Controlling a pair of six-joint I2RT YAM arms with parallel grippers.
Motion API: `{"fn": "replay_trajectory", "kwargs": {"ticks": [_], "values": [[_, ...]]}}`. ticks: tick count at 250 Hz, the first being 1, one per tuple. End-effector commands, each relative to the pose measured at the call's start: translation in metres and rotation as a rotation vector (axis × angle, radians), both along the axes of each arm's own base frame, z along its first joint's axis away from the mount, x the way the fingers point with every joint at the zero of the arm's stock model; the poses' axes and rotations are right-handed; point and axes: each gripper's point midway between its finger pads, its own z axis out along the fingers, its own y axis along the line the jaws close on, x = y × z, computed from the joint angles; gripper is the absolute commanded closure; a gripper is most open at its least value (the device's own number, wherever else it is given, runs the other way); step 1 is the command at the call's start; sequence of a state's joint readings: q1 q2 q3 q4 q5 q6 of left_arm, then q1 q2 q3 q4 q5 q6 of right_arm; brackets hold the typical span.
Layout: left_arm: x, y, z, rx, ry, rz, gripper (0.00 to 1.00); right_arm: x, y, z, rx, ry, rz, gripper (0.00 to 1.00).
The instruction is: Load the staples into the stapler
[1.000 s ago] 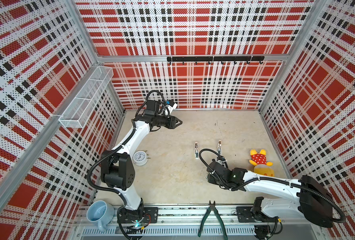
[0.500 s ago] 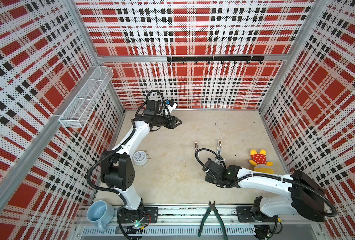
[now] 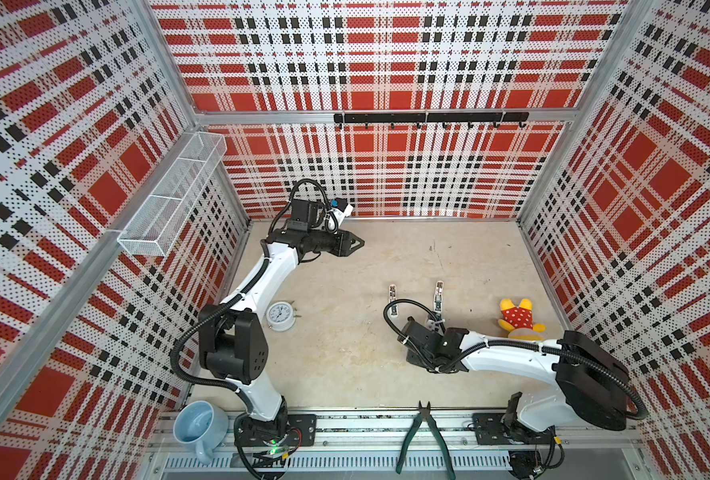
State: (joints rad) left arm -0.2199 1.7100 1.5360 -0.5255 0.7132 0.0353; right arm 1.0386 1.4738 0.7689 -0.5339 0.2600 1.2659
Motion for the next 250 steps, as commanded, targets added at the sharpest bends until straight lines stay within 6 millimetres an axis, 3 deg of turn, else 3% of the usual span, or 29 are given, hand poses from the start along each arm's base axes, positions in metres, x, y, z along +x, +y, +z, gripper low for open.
{"fn": "replay_trajectory", "kwargs": {"ticks": [1, 250], "values": [[-0.005, 0.000, 0.016, -0.034, -0.030, -0.004, 0.55, 0.008, 0.006, 0.005, 0.012, -0.031, -0.028, 0.76], [-0.005, 0.000, 0.010, -0.057, -0.015, -0.015, 0.55, 0.011, 0.007, -0.011, -0.020, -0.010, -0.047, 0.76]]}}
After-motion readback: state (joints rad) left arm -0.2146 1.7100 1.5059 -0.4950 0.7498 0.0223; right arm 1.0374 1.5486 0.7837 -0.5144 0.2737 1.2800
